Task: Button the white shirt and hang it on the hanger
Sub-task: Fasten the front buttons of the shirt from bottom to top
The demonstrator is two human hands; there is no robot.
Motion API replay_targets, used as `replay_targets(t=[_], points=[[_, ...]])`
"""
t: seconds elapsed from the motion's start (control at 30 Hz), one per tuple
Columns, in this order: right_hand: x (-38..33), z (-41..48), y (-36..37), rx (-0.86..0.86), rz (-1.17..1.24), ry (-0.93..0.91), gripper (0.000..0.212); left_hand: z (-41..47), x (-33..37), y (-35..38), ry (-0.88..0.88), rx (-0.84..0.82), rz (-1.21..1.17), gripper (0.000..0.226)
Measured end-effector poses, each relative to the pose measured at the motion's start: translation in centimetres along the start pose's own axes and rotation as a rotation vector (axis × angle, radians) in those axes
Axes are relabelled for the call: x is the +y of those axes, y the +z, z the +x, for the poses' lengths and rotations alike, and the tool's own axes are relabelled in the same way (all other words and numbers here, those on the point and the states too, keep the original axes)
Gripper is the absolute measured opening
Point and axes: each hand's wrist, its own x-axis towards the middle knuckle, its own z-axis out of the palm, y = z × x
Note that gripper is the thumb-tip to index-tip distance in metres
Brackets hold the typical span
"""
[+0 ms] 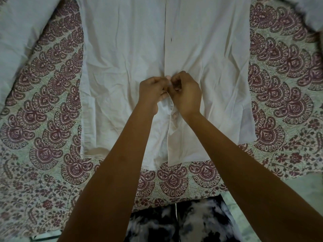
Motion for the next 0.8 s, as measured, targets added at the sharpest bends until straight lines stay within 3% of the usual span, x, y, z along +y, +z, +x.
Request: replay_targets(t=[0.2,0.5,0.7,0.8], points=[[0.9,0.1,-0.4,-0.073,0.109,0.021,0.014,0.8,-0.5,0.4,0.057,0.083,0.071,0.010],[0.2,1.1,-0.6,-0.048,0.187,0.168,0.012,1.4,-1.6,0.9,0.102,0.197,0.092,0.011],[-0.4,2.3,-1.1,-0.140,0.438,0.534,0.012,1.1,-1.9,1.0,0.108,0.194,0.080,0.011],[-1.0,3.1,-2.4,-0.249,0.554,0.658,0.010,1.0,-2.0,0.5,0.218,0.159,0.148,0.007]])
